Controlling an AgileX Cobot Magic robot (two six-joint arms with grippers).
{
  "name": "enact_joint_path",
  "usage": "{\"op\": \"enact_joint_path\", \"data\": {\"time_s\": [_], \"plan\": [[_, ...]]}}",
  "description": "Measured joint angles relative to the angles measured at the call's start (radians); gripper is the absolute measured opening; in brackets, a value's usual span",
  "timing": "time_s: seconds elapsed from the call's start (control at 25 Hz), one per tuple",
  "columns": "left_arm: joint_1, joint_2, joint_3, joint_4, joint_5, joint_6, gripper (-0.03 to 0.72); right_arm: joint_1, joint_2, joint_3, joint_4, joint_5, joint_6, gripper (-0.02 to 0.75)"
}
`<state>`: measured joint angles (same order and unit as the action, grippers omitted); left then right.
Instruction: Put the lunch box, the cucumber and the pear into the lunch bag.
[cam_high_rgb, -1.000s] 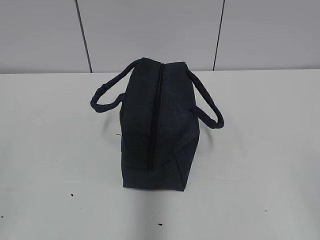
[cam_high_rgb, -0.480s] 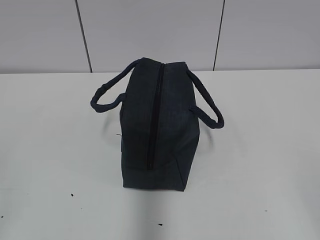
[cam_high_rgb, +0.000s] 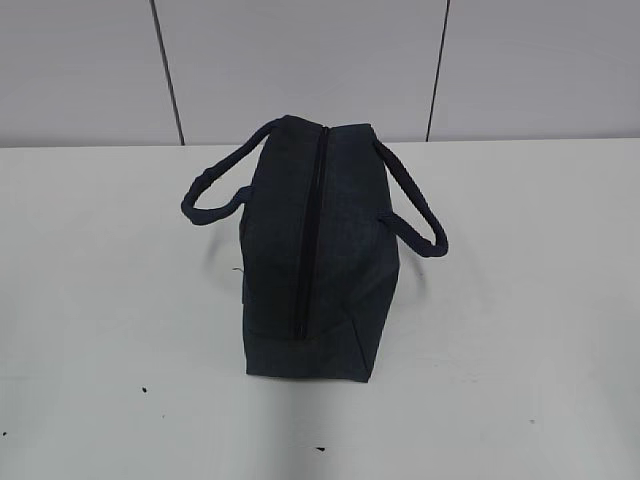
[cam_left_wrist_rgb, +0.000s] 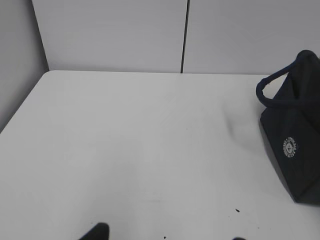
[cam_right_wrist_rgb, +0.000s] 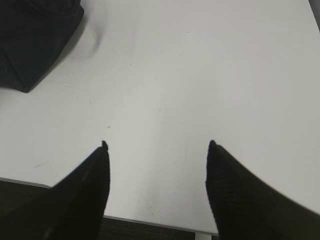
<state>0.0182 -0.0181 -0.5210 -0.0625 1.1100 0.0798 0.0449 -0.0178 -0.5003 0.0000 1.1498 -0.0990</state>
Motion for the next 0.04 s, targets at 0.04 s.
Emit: {"op": "enact_joint_path", "data": {"time_s": [0.04], "plan": [[0.0, 0.0, 0.0, 0.0, 0.0, 0.0, 0.435, 0.0, 0.0, 0.0, 0.0, 0.0, 0.0, 0.472]]}}
